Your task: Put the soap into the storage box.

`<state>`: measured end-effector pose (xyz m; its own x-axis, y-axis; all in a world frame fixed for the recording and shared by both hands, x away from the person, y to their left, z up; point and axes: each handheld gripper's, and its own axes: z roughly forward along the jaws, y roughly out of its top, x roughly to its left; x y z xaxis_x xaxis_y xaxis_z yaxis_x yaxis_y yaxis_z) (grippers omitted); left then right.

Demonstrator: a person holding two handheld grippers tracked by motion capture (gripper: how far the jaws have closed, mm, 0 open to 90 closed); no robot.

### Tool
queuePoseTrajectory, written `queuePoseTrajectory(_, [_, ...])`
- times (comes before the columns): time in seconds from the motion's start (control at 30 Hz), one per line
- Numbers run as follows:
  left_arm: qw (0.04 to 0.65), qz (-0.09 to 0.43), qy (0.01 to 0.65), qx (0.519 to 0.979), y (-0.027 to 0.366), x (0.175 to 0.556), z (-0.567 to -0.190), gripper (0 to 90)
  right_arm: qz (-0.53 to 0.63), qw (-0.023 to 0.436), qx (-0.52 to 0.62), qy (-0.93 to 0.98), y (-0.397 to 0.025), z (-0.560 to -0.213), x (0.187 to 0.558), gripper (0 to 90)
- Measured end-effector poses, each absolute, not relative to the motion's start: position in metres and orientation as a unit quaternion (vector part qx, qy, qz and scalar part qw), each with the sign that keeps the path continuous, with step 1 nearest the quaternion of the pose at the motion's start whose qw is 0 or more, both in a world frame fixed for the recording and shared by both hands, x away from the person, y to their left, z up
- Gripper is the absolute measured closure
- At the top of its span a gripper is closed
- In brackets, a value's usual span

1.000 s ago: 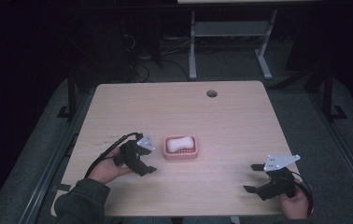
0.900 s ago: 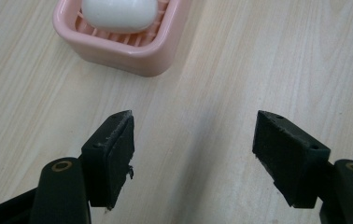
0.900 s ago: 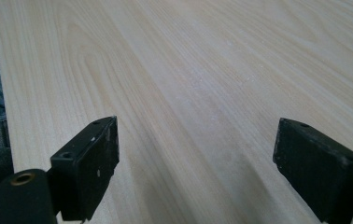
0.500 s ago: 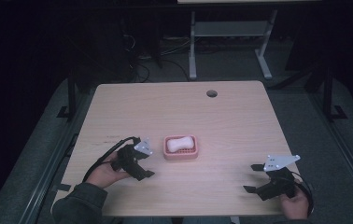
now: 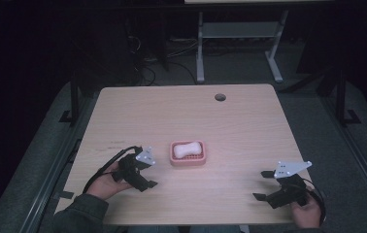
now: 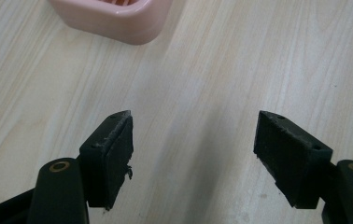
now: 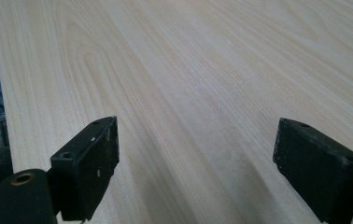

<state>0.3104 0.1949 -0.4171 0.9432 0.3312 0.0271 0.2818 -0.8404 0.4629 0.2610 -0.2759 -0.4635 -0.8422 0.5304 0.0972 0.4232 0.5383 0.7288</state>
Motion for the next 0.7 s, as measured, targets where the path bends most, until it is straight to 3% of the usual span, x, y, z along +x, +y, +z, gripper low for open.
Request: queuePoseTrajectory(0.7, [0.233, 0.058, 0.168, 0.956, 0.209, 0.296, -0.427, 27.6, 0.393, 0.066, 0.273, 0.875, -0.275, -0.464, 0.261, 14.1])
